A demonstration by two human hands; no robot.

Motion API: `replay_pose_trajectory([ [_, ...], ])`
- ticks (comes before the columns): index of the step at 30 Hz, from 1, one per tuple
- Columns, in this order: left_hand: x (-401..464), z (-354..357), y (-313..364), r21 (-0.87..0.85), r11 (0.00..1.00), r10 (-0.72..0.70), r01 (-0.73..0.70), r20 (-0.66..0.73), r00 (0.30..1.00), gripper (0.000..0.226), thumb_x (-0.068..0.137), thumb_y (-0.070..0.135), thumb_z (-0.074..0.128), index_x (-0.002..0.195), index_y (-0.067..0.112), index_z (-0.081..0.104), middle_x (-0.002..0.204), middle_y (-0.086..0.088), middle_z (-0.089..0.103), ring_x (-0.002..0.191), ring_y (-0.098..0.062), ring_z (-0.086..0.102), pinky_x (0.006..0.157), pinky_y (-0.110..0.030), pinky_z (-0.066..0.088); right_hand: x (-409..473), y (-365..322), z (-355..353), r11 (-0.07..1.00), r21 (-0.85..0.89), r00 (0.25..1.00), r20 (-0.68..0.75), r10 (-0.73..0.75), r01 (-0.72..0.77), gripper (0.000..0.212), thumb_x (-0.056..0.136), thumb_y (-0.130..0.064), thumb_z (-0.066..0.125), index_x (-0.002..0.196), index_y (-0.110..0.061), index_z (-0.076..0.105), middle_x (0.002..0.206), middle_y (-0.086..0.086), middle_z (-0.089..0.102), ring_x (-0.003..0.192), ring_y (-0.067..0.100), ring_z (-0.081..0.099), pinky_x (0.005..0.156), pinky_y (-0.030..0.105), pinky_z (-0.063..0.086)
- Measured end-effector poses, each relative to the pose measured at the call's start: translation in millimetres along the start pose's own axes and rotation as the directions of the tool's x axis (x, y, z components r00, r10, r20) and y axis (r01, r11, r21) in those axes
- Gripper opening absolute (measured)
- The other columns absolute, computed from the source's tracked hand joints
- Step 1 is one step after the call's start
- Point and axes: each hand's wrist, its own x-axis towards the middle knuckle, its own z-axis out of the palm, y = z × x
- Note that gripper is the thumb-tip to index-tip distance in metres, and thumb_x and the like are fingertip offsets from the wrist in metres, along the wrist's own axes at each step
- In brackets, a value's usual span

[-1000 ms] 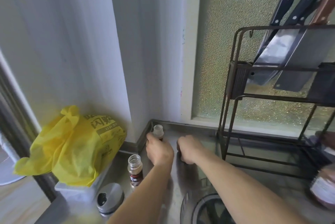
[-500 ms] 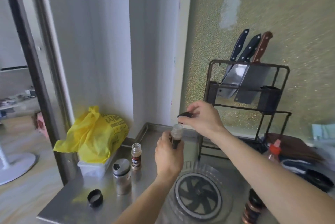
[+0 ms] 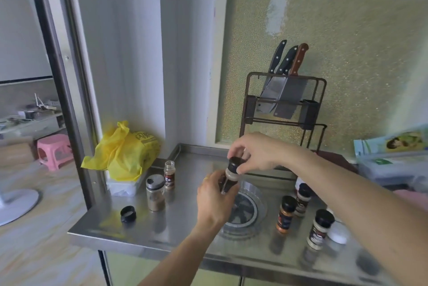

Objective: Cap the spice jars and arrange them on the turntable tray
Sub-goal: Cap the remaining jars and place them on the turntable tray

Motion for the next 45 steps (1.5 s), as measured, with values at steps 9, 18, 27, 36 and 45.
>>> replay_pose_trajectory([
  [9, -21.2, 3.7, 6.6, 0.002, 0.997, 0.079, -0.079, 0.054, 0.995, 0.020, 0.078, 0.027, 0.079, 0.097, 0.026, 0.072, 0.082, 0.011, 0.067, 0.081, -0.015, 0.063, 0.076, -0.037, 0.054, -23.3, 6.0, 2.4, 0.996, -0.049, 0.993, 0.091, 0.075, -0.071, 0.042, 0.077, -0.036, 0.084, 0.114, -0.034, 0.065, 0.096, -0.012, 0.070, 0.081, 0.009, 0.064, 0.072, 0.030, 0.049],
  [18, -22.8, 10.8, -0.2, 0.022, 0.990, 0.134, -0.140, 0.180, 0.974, 0.018, 0.081, 0.031, 0.076, 0.098, 0.028, 0.071, 0.084, 0.009, 0.069, 0.080, -0.011, 0.063, 0.074, -0.032, 0.052, -28.7, 15.2, 16.4, 0.978, -0.124, 0.984, 0.030, 0.176, -0.171, 0.051, 0.079, -0.067, 0.070, 0.099, -0.020, 0.075, 0.079, -0.006, 0.076, 0.079, 0.014, 0.072, 0.074, 0.029, 0.055],
  [27, -17.9, 11.9, -11.3, -0.018, 0.996, 0.092, -0.091, 0.264, 0.960, 0.022, 0.079, 0.038, 0.074, 0.100, 0.031, 0.072, 0.088, 0.009, 0.073, 0.085, -0.012, 0.069, 0.078, -0.040, 0.057, -30.1, 24.4, 22.7, 0.988, 0.034, 0.989, 0.027, 0.147, -0.148, 0.029, 0.082, -0.041, 0.081, 0.101, -0.020, 0.075, 0.075, -0.004, 0.079, 0.075, 0.005, 0.074, 0.066, 0.019, 0.049],
  [36, -15.4, 16.9, -19.4, -0.044, 0.995, 0.094, -0.084, 0.323, 0.942, 0.024, 0.082, 0.041, 0.068, 0.104, 0.030, 0.069, 0.089, 0.010, 0.074, 0.086, -0.013, 0.069, 0.082, -0.040, 0.057, -26.0, 29.6, 26.9, 0.978, 0.082, 0.981, 0.024, 0.191, -0.192, 0.035, 0.082, -0.046, 0.080, 0.096, -0.014, 0.076, 0.069, -0.004, 0.077, 0.068, 0.005, 0.076, 0.077, 0.024, 0.051],
  [45, -1.3, -2.0, -13.9, -0.462, 0.847, 0.093, 0.263, 0.616, 0.782, 0.024, 0.098, 0.020, 0.065, 0.121, 0.014, 0.068, 0.117, -0.023, 0.068, 0.098, -0.026, 0.066, 0.091, -0.042, 0.051, -26.4, 43.7, 0.4, 0.970, 0.245, 0.991, 0.132, -0.019, -0.014, 0.043, 0.082, -0.002, 0.080, 0.116, -0.027, 0.074, 0.115, -0.003, 0.075, 0.100, 0.009, 0.071, 0.095, 0.029, 0.055],
])
